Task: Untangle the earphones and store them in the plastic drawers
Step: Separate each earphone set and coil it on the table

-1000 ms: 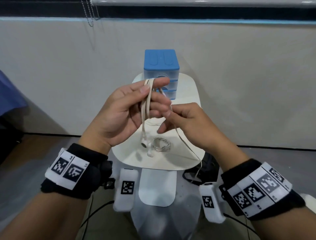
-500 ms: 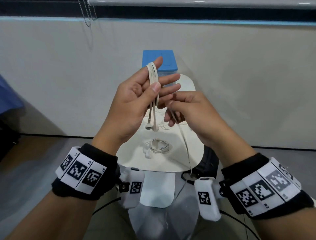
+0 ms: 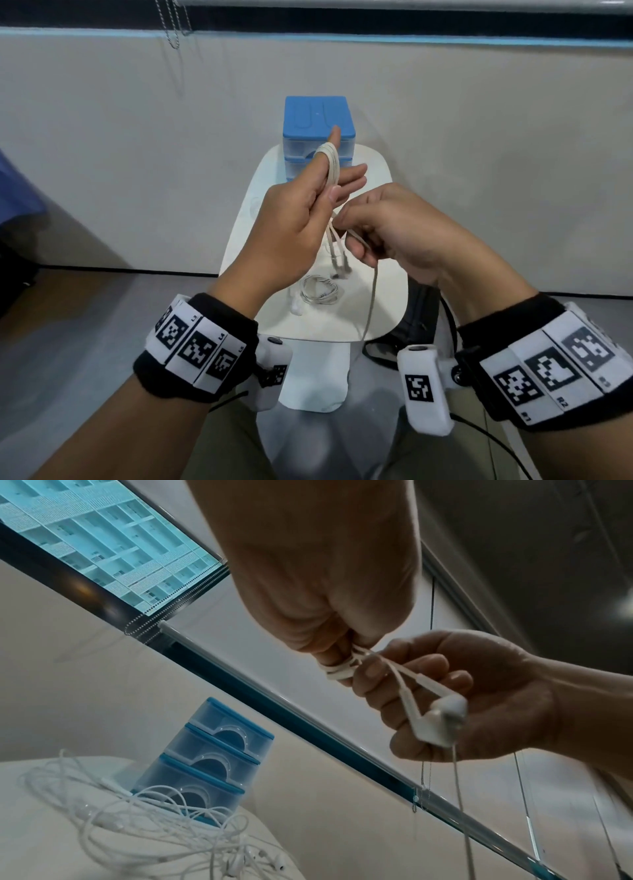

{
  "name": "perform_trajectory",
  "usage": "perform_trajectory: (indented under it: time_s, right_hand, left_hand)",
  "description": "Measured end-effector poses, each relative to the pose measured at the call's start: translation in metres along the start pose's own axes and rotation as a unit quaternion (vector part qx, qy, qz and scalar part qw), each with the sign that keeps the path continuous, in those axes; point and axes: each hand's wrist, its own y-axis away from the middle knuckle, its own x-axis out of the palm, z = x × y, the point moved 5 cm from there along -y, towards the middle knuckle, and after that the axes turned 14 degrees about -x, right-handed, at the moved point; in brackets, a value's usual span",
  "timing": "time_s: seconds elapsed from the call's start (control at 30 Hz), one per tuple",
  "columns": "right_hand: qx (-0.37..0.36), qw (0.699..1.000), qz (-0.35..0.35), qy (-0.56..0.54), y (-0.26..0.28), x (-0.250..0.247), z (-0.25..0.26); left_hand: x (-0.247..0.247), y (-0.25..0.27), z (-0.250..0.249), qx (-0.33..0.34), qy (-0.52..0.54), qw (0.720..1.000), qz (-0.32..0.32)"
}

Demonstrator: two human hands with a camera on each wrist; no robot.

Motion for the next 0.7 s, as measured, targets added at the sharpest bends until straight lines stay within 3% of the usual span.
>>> perform_trajectory:
  time_s: [0.23,0.37,0.53,0.7]
  right_hand:
    - [-0.021,1.000,-0.001,0.010,0.001,-0.016,0.006]
    - [-0.079,0.987,0.046,0.135,0.004,-0.031,0.015]
    - [-0.143,0.945,0.106,0.274,0.010,-0.040,0.036]
    - [-0.216,0.934,0.076,0.274,0.008,-0.055,0.049]
  left_hand:
    - [0.001,0.002,0.007,-0.015,-0.092,0.996,0.014]
    - [0.002,0.007,0.017,-0.070,-0.006,0.995,0.067]
    - [0.005,0.012,0.018,-0.139,0.077,0.977,0.144]
    - [0.009,0.018,0.002,-0.126,0.123,0.964,0.197]
